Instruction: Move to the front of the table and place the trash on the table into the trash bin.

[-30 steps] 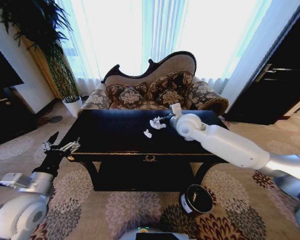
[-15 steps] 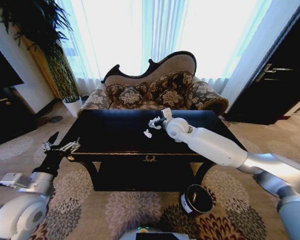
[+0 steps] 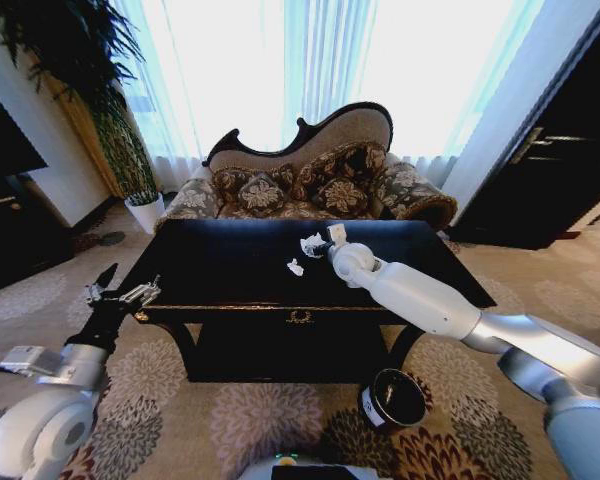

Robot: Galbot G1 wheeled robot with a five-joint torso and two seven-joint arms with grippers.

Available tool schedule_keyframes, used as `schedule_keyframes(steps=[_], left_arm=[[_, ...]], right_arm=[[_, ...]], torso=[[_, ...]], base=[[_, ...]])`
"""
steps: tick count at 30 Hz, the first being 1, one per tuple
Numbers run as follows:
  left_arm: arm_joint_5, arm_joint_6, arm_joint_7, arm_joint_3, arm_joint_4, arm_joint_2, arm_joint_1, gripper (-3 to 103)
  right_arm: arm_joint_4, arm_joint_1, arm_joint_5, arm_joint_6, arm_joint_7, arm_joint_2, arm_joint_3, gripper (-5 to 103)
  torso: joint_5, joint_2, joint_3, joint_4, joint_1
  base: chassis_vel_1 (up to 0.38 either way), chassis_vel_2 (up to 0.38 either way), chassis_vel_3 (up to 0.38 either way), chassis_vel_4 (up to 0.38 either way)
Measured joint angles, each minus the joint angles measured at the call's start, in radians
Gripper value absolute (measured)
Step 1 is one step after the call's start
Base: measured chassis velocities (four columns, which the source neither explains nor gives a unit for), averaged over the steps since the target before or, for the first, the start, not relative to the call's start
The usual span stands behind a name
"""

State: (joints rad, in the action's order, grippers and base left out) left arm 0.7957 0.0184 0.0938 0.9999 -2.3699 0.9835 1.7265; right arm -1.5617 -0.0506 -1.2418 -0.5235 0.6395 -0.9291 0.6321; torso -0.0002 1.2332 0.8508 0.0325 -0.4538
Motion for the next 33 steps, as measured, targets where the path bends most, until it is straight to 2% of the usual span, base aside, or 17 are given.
schedule_keyframes(steps=[2, 3, 6, 8, 11, 14, 16, 18, 23, 27, 29, 31, 33], left_arm=[[0.0, 0.0, 0.0, 0.0, 0.0, 0.0, 0.0, 100], [0.0, 0.0, 0.0, 0.0, 0.0, 0.0, 0.0, 100], [0.0, 0.0, 0.0, 0.0, 0.0, 0.0, 0.0, 100], [0.0, 0.0, 0.0, 0.0, 0.0, 0.0, 0.0, 100], [0.0, 0.0, 0.0, 0.0, 0.0, 0.0, 0.0, 100], [0.0, 0.0, 0.0, 0.0, 0.0, 0.0, 0.0, 100], [0.0, 0.0, 0.0, 0.0, 0.0, 0.0, 0.0, 100], [0.0, 0.0, 0.0, 0.0, 0.0, 0.0, 0.0, 100], [0.0, 0.0, 0.0, 0.0, 0.0, 0.0, 0.0, 100], [0.0, 0.0, 0.0, 0.0, 0.0, 0.0, 0.0, 100], [0.0, 0.0, 0.0, 0.0, 0.0, 0.0, 0.0, 100], [0.0, 0.0, 0.0, 0.0, 0.0, 0.0, 0.0, 100], [0.0, 0.0, 0.0, 0.0, 0.0, 0.0, 0.0, 100]], right_arm=[[-0.002, -0.006, 0.005, 0.001, -0.001, 0.0, -0.002, 56], [-0.002, -0.006, 0.005, 0.001, -0.001, 0.0, -0.002, 56], [-0.008, -0.007, 0.004, 0.002, 0.0, 0.003, -0.004, 39], [-0.009, -0.006, 0.002, 0.002, 0.0, 0.003, -0.004, 39], [-0.012, 0.004, -0.003, 0.006, 0.0, 0.009, -0.004, 22], [-0.016, 0.005, -0.005, 0.009, -0.001, 0.014, -0.004, 17], [-0.031, 0.0, -0.013, 0.01, -0.001, 0.021, -0.009, 7], [-0.041, -0.004, -0.015, 0.01, -0.001, 0.025, -0.014, 3], [-0.068, -0.014, -0.008, 0.019, -0.006, 0.041, -0.029, 1], [-0.099, -0.03, 0.063, 0.039, -0.044, 0.066, -0.048, 1], [-0.158, -0.059, 0.141, 0.056, -0.087, 0.113, -0.087, 1], [-0.174, -0.068, 0.157, 0.062, -0.095, 0.126, -0.103, 1], [-0.224, -0.104, 0.203, 0.072, -0.114, 0.179, -0.167, 1]], torso=[[0.0001, 0.0, 0.0, 0.0, 0.0], [0.0001, 0.0, 0.0, 0.0, 0.0], [0.0001, 0.0, 0.0, 0.0, 0.0], [0.0001, 0.0, 0.0, 0.0, 0.0], [0.0, 0.0, 0.0, -0.0001, 0.0], [0.0, 0.0, 0.0, -0.0001, 0.0], [0.0001, 0.0, 0.0, 0.0, 0.0], [0.0001, 0.0, 0.0, 0.0, 0.0], [0.0, 0.0, 0.0, -0.0002, 0.0], [0.0002, 0.0, 0.0, -0.0002, 0.0], [0.0002, 0.0, 0.0, 0.0, 0.0], [0.0002, 0.0, 0.0, 0.0, 0.0], [0.0002, 0.0, 0.0, -0.0003, 0.0]], base=[[0.0, 0.0, 0.0, 0.0], [0.0, 0.0, 0.0, 0.0], [0.0, 0.0, 0.0, 0.0], [0.0, 0.0, 0.0, 0.0], [0.0, 0.0, 0.0, 0.0], [0.0, 0.0, 0.0, 0.0], [0.0, 0.0, 0.0, 0.0], [0.0, 0.0, 0.0, 0.0], [0.0, 0.0, 0.0, 0.0], [0.0, 0.0, 0.0, 0.0], [0.0, 0.0, 0.0, 0.0], [0.0, 0.0, 0.0, 0.0], [0.0, 0.0, 0.0, 0.0]])
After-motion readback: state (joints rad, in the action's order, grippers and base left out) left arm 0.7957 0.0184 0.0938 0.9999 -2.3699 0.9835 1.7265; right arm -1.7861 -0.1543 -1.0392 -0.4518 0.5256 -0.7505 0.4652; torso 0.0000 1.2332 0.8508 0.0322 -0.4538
